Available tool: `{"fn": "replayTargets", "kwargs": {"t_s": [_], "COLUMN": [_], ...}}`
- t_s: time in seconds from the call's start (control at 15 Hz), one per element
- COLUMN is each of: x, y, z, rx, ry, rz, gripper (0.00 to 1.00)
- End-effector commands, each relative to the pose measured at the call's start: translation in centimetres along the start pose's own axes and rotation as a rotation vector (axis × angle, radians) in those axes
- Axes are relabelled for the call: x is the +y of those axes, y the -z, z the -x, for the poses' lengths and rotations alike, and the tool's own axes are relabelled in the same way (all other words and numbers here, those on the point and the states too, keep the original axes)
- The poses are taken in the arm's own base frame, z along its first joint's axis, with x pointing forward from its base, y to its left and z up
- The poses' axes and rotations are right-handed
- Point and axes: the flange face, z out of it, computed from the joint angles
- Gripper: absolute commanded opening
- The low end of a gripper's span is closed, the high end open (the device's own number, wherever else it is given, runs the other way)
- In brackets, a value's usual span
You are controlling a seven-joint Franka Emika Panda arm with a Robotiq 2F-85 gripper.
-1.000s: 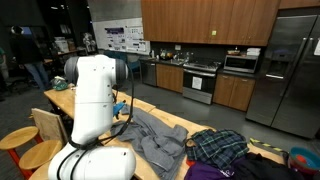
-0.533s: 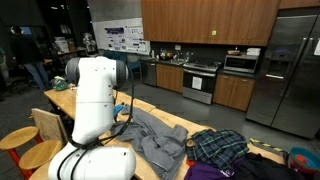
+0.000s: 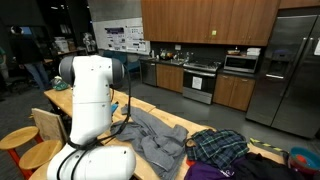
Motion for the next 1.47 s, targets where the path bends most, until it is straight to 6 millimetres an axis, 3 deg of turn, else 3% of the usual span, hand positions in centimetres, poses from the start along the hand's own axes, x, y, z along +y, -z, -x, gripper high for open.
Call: {"fn": "replayTargets", "kwargs": {"t_s": [0.0, 0.6, 1.07, 1.4], "x": [-1.9, -3.8, -0.4, 1.2], "y": [1.7, 0.3, -3.0, -4.8], "z": [0.3, 2.6, 4.8, 4.9], "rx": [-0.028, -0.057, -0.047, 0.012], "ry": [-0.001, -0.136, -0.381, -0.482], "rz": [0.022, -0.108, -0.075, -0.063], "gripper": [1.00, 1.00, 1.00, 1.00]}}
